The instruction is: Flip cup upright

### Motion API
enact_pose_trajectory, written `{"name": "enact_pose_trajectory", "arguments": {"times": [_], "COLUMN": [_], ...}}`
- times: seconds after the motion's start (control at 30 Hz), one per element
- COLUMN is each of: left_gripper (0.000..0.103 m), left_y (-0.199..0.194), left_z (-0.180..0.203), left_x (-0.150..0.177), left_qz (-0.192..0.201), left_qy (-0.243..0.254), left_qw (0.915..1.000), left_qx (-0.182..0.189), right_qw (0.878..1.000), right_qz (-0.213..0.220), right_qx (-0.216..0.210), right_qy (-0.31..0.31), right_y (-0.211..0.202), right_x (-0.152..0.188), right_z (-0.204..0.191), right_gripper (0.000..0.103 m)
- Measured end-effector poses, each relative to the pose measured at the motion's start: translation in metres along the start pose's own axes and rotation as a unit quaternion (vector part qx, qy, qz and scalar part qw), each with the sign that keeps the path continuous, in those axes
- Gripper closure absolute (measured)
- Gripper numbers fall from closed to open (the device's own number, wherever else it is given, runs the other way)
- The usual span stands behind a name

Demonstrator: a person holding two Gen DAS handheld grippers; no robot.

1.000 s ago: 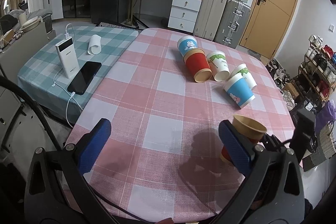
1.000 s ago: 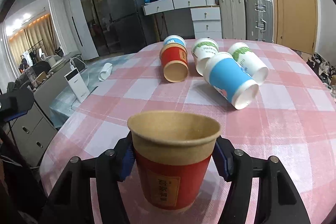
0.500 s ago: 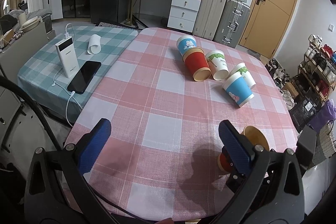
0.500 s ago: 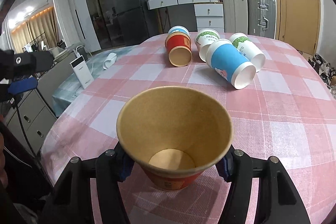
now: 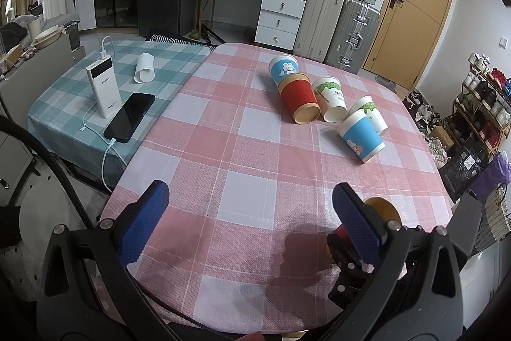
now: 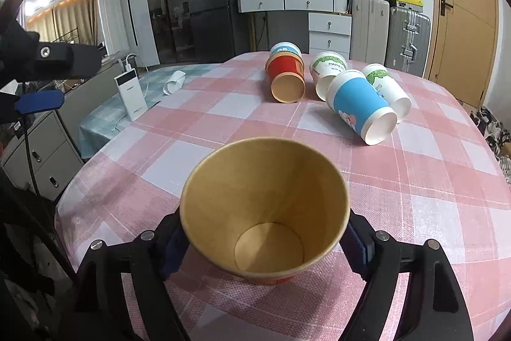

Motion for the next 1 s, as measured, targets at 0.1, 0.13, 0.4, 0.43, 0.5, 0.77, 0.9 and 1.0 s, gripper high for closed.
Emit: {"name": "enact_pose_trajectory", "arguments": {"times": [0.1,0.13,0.4,0.43,0.5,0.77,0.9,1.0], "left_gripper": [0.001,0.001,0.001,0.001,0.001,0.001,0.001,0.001], "left_y": [-0.004,-0.006,-0.013,-0.013,-0.014,-0.003,0.001,0.002], "left_z": [-0.001,-0.002,0.001,0.002,0.005,0.016,0.029,0.040], "left_x": [0.000,0.000,-0.003,-0.003,-0.005,0.002,0.011,0.018], "left_qz": [0.003,0.004,0.009,0.010,0.013,0.001,-0.005,-0.005], "left_qy": [-0.002,-0.002,0.000,0.001,0.003,0.018,0.033,0.047], "left_qw": [1.0000,1.0000,1.0000,0.9999,0.9999,0.9998,0.9993,0.9987], "left_qx": [-0.001,-0.001,0.001,0.001,0.000,0.006,0.013,0.016], "right_qw": [1.000,1.000,0.997,0.996,0.995,0.995,0.996,0.996], "right_qz": [0.008,0.014,0.066,0.071,0.081,0.082,0.057,0.031], "right_qx": [-0.003,-0.008,-0.043,-0.045,-0.056,-0.021,-0.004,0.006], "right_qy": [0.002,0.005,0.014,0.015,0.026,0.060,0.069,0.083], "right_y": [-0.007,-0.012,-0.048,-0.053,-0.064,-0.116,-0.127,-0.127], "right_x": [-0.001,-0.002,-0.013,-0.014,-0.018,-0.026,-0.022,-0.016], "right_z": [0.002,0.004,0.015,0.016,0.021,0.050,0.059,0.064], "right_gripper": [0.014,0.013,0.000,0.000,0.000,0.000,0.000,0.000]}}
Point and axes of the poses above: each gripper's, at about its wrist camera, not at the fingertips, and y roughly the way its jaws point, z to its right, x to its underside, the point moved 3 cm from there along y, roughly the way its jaws point, and after that the axes turned 7 degrees about -z, right-handed, at the moved point
